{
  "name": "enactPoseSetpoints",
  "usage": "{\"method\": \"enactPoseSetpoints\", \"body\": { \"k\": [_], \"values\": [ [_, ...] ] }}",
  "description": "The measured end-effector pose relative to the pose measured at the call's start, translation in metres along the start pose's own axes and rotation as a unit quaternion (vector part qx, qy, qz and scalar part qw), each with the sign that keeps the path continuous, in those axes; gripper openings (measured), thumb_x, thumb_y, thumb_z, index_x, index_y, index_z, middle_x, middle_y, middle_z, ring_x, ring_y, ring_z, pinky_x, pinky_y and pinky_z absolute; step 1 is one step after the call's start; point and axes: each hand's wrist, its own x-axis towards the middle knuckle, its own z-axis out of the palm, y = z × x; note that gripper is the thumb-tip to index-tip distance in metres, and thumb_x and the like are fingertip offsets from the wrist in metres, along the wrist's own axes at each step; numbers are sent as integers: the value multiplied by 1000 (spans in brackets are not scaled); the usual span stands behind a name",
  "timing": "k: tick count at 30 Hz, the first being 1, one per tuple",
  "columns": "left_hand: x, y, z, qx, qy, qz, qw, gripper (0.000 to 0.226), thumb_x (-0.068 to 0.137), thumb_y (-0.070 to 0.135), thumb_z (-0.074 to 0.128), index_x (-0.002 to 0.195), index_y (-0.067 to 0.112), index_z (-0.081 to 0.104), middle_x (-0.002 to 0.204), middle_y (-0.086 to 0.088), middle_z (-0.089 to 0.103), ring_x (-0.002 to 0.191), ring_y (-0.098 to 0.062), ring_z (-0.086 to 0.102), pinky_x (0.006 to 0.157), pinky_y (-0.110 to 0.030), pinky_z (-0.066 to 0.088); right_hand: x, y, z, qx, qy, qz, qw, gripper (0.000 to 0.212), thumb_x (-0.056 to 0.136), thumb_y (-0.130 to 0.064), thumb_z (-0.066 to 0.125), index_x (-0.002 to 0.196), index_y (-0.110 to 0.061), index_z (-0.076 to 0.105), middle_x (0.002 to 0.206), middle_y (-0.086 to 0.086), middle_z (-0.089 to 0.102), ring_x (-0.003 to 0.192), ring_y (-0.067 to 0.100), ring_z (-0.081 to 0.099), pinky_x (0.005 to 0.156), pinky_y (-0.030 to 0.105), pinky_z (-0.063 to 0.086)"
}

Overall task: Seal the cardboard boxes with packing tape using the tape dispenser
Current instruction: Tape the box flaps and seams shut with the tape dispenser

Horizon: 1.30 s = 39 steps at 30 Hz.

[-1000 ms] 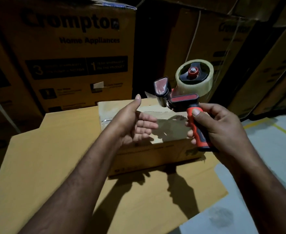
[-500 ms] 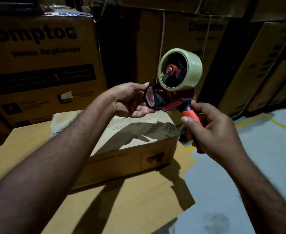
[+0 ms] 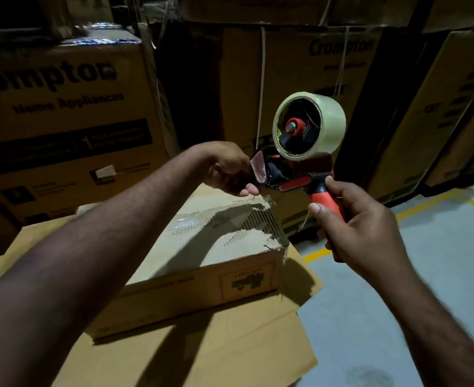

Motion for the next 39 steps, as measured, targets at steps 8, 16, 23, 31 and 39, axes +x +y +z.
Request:
{"method": "enactPoseSetpoints", "body": {
  "k": [8, 16, 23, 31, 39],
  "values": [
    [25, 16, -5, 116, 15, 59, 991, 17, 97, -1, 60, 87, 6, 72, 78, -10, 76, 66, -16, 71, 69, -31, 59, 3, 1, 21, -63, 62, -13, 996, 53, 90, -36, 70, 139, -22, 57, 99, 5, 72, 64, 10, 63, 58, 21, 50],
    [85, -14, -19, 240, 174, 107, 949, 11, 98, 9, 64, 95, 11, 74, 78, -4, 74, 58, -9, 70, 47, -22, 52, 10, 3, 76, -152, 65, 5, 986, 50, 93, -29, 70, 140, -17, 57, 104, 13, 74, 91, 31, 70, 69, 26, 45],
    [118, -34, -47, 202, 208, 112, 950, 7, 93, 21, 73, 98, 16, 74, 91, 1, 74, 80, -9, 71, 62, -24, 57, 5, 2, 92, -208, 48, 5, 977, 52, 94, -31, 68, 142, -19, 54, 113, 10, 73, 100, 33, 68, 76, 37, 54],
    [147, -40, -45, 192, 184, 98, 959, 13, 92, 24, 74, 98, 13, 75, 96, -1, 75, 93, -14, 71, 82, -33, 59, 3, -5, 102, -220, 45, 29, 974, 51, 93, -33, 68, 141, -19, 56, 114, 8, 73, 100, 32, 69, 78, 41, 58],
    [158, -42, -43, 212, 197, 67, 955, 12, 93, 22, 73, 101, 14, 72, 97, -1, 69, 84, -12, 64, 57, -24, 46, 16, -10, 112, -236, 25, 33, 971, 51, 96, -34, 64, 144, -21, 52, 114, 9, 72, 100, 31, 68, 77, 38, 56]
  ]
}}
